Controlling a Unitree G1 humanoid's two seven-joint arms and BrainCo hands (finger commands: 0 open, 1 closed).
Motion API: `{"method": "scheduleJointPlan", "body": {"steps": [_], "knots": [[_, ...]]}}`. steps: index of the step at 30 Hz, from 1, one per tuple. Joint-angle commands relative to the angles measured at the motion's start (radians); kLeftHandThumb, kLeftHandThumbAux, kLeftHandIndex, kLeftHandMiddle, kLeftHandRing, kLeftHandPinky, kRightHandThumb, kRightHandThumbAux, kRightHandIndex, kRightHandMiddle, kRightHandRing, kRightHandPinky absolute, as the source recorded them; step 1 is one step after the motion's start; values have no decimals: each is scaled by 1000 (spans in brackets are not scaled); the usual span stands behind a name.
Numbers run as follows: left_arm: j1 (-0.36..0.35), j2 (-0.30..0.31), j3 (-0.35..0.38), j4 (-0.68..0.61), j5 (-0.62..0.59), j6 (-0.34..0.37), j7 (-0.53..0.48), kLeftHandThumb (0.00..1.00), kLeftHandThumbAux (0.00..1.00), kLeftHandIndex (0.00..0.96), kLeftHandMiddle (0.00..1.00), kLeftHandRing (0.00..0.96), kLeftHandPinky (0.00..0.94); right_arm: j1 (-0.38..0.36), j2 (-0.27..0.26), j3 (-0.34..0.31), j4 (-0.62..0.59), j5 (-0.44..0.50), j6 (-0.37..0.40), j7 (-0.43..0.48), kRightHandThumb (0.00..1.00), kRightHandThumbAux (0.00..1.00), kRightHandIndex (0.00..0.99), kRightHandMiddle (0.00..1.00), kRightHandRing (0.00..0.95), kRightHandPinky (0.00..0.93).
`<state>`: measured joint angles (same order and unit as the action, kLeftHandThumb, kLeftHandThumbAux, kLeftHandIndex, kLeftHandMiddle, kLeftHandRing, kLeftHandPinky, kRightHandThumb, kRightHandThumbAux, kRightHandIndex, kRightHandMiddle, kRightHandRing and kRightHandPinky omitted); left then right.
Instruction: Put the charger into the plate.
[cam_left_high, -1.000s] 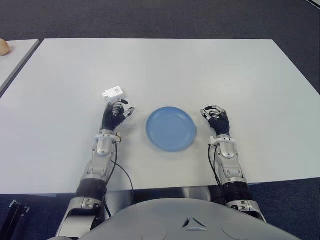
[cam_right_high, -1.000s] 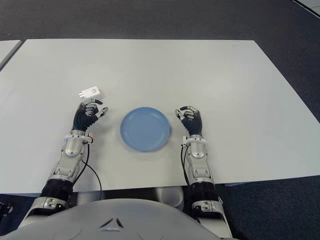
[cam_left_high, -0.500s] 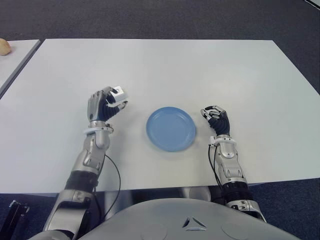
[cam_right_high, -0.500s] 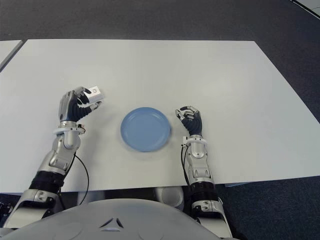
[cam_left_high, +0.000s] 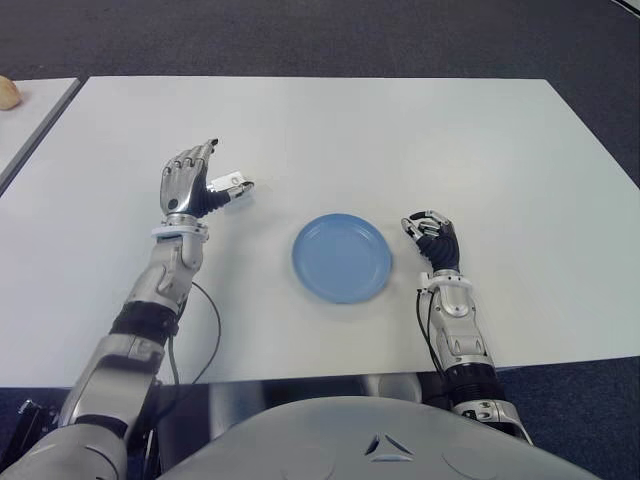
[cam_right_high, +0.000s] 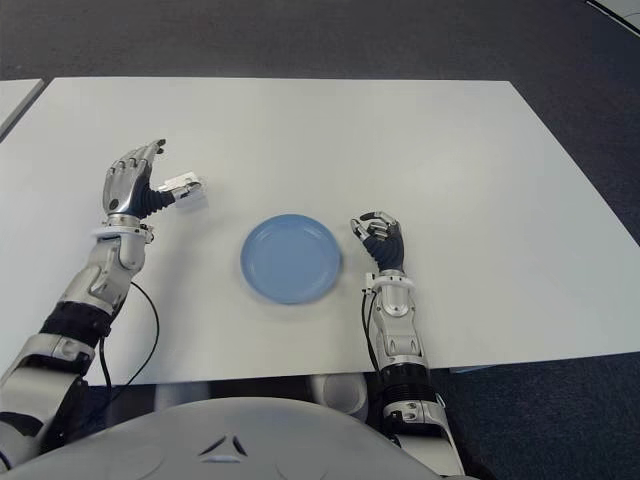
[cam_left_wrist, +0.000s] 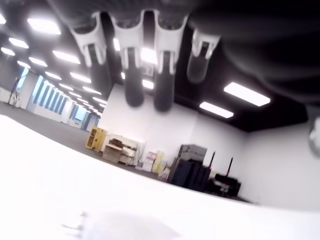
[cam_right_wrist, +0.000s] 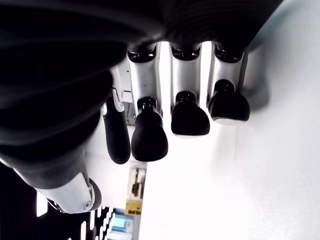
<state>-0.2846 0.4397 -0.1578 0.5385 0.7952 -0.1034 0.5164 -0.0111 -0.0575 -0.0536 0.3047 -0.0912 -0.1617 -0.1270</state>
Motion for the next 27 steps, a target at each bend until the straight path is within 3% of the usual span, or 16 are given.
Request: {"method": "scheduleJointPlan", "body": {"steps": [1, 11, 27], "knots": [[-53, 17, -51, 81, 37, 33, 14, 615, 246, 3, 6, 7, 12, 16, 7, 6, 30, 2, 17, 7, 706, 729, 435, 814, 835, 845], [-191, 24, -164, 292, 72, 94, -6, 563, 149, 0, 0, 0, 0, 17, 11, 4, 28, 1, 20, -3, 706, 729, 435, 805, 830, 845], [-337, -33, -324, 631, 65, 45, 44, 488, 117, 0, 0, 0, 0, 18, 16, 6, 12, 0, 49, -15, 706, 728, 436, 813, 835, 850]]}}
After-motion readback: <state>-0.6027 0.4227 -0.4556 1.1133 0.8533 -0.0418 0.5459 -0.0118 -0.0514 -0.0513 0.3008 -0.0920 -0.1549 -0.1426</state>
